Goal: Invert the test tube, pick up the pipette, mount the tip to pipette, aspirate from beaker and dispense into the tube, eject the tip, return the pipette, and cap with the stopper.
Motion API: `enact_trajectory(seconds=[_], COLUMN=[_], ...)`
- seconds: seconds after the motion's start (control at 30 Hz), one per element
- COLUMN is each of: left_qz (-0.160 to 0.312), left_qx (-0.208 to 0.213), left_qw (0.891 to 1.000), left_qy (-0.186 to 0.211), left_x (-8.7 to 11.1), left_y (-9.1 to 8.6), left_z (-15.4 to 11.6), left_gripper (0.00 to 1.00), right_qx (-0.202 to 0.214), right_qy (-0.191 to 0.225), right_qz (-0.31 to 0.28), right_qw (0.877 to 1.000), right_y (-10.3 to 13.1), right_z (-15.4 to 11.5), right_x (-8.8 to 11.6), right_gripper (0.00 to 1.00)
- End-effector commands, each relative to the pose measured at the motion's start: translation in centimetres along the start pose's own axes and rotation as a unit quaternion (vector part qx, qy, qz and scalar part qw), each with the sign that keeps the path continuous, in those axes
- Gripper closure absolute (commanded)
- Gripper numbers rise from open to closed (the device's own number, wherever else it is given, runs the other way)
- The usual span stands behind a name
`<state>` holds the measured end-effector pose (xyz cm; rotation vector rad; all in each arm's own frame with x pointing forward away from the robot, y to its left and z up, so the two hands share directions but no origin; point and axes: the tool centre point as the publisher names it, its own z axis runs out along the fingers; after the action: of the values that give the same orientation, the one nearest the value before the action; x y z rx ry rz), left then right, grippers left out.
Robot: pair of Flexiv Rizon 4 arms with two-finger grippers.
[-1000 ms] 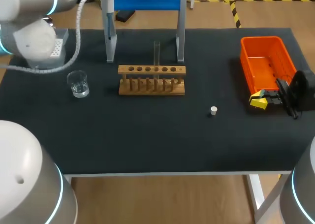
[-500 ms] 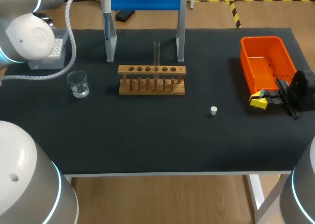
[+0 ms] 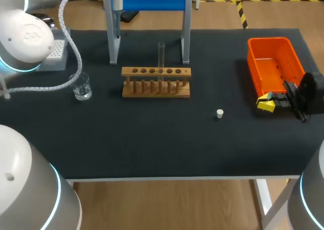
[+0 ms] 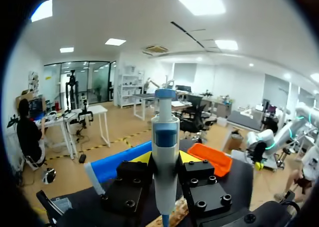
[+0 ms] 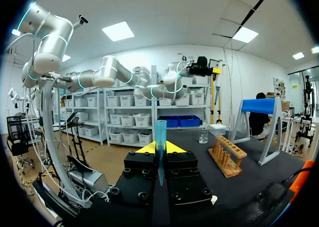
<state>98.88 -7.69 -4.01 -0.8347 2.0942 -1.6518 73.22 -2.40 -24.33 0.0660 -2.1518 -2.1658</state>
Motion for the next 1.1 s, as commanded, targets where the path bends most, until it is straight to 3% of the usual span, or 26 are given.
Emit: enact_trajectory(seconds=[0.03,0.3,0.57,1.1], left_qz=[0.007,0.022,0.022,0.022], left_qx=[0.015,0.034,0.025,0.025], left_qw=[0.991,0.982,0.974,0.974], left_qy=[0.135,0.185,0.224,0.224], left_x=[2.3,7.0,10.7,10.7], left_y=[-0.1,-1.2,-1.3,-1.3], left_z=[-1.4,-1.5,-1.2,-1.2], left_gripper=[1.00,1.00,1.00,1.00], right_qx=[0.000,0.000,0.000,0.000], right_qy=[0.000,0.000,0.000,0.000], right_qz=[-0.001,-0.001,-0.001,-0.001], right_qw=[1.000,1.000,1.000,1.000], right_y=[0.0,0.0,0.0,0.0], right_z=[0.0,0.0,0.0,0.0], right_x=[0.1,0.1,0.1,0.1], right_gripper=[1.00,1.00,1.00,1.00])
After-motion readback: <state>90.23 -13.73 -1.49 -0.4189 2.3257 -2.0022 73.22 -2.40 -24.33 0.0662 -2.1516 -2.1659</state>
